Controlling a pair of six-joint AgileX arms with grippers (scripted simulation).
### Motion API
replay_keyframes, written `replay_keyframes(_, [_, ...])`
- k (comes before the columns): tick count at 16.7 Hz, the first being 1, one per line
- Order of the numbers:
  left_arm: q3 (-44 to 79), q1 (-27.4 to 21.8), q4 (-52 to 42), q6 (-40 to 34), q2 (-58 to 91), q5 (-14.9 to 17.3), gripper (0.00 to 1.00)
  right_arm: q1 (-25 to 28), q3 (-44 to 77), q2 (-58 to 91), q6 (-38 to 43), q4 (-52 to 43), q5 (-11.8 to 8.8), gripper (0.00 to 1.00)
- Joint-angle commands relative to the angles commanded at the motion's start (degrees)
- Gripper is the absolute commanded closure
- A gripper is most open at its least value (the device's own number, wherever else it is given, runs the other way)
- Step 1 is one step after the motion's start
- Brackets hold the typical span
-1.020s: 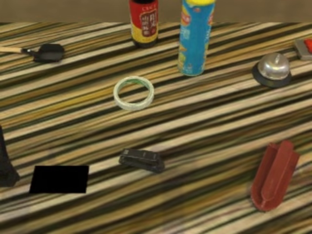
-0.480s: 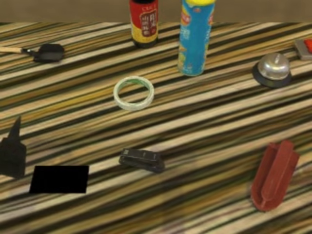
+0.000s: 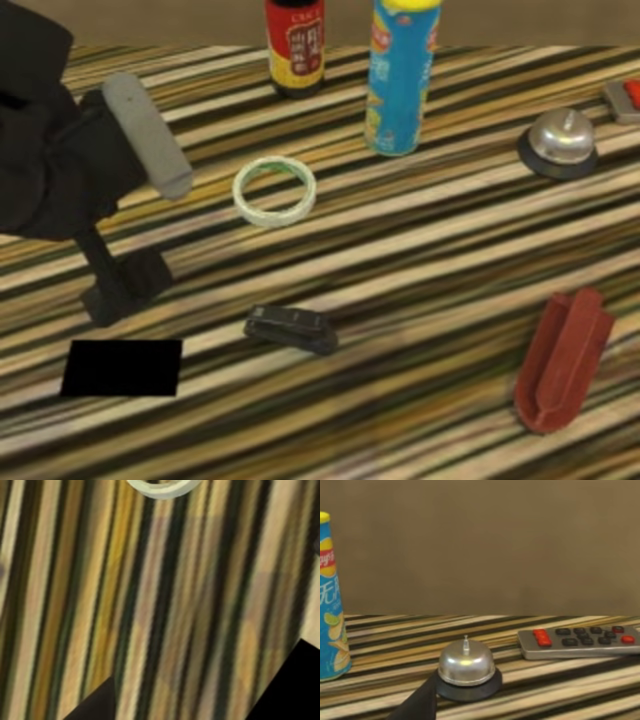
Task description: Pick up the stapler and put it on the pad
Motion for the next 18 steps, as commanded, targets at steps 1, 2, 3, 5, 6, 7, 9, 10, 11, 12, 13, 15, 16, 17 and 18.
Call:
replay_keyframes(1, [4.4, -1.8, -3.4, 3.3, 5.8, 0.1, 0.00, 0.0, 0.0, 0.0, 0.0, 0.0, 0.0, 0.00])
replay_keyframes(2, [8.6, -3.5, -6.7, 6.4, 11.2, 0.1, 0.00, 0.0, 0.0, 0.0, 0.0, 0.0, 0.0, 0.00])
replay_keyframes(3, [12.7, -5.2, -9.8, 9.4, 16.3, 0.2, 0.00, 0.0, 0.0, 0.0, 0.0, 0.0, 0.0, 0.00])
replay_keyframes(5, [20.5, -8.2, -15.3, 15.0, 25.4, 0.2, 0.00, 0.0, 0.0, 0.0, 0.0, 0.0, 0.0, 0.00])
replay_keyframes(6, [24.1, -9.5, -17.6, 17.5, 29.6, 0.2, 0.00, 0.0, 0.0, 0.0, 0.0, 0.0, 0.0, 0.00])
replay_keyframes(7, [27.4, -10.7, -19.8, 19.8, 33.5, 0.2, 0.00, 0.0, 0.0, 0.0, 0.0, 0.0, 0.0, 0.00])
replay_keyframes(9, [33.0, -12.8, -23.2, 23.6, 39.9, 0.2, 0.00, 0.0, 0.0, 0.0, 0.0, 0.0, 0.0, 0.00])
replay_keyframes(10, [35.1, -13.5, -24.6, 25.0, 42.2, 0.1, 0.00, 0.0, 0.0, 0.0, 0.0, 0.0, 0.0, 0.00])
replay_keyframes(11, [36.8, -14.1, -25.6, 26.1, 44.0, 0.1, 0.00, 0.0, 0.0, 0.0, 0.0, 0.0, 0.0, 0.00])
replay_keyframes(12, [37.9, -14.6, -26.2, 26.9, 45.1, 0.1, 0.00, 0.0, 0.0, 0.0, 0.0, 0.0, 0.0, 0.00])
replay_keyframes(13, [38.6, -14.8, -26.6, 27.3, 45.6, 0.0, 0.00, 0.0, 0.0, 0.0, 0.0, 0.0, 0.0, 0.00])
replay_keyframes(15, [38.6, -14.8, -26.6, 27.3, 45.7, 0.0, 0.00, 0.0, 0.0, 0.0, 0.0, 0.0, 0.0, 0.00])
replay_keyframes(16, [38.6, -14.8, -26.6, 27.3, 45.7, 0.0, 0.00, 0.0, 0.0, 0.0, 0.0, 0.0, 0.0, 0.00])
replay_keyframes(17, [38.6, -14.8, -26.6, 27.3, 45.7, 0.0, 0.00, 0.0, 0.0, 0.0, 0.0, 0.0, 0.0, 0.00])
replay_keyframes(18, [38.5, -14.5, -26.5, 27.3, 45.5, 0.0, 0.00, 0.0, 0.0, 0.0, 0.0, 0.0, 0.0, 0.00])
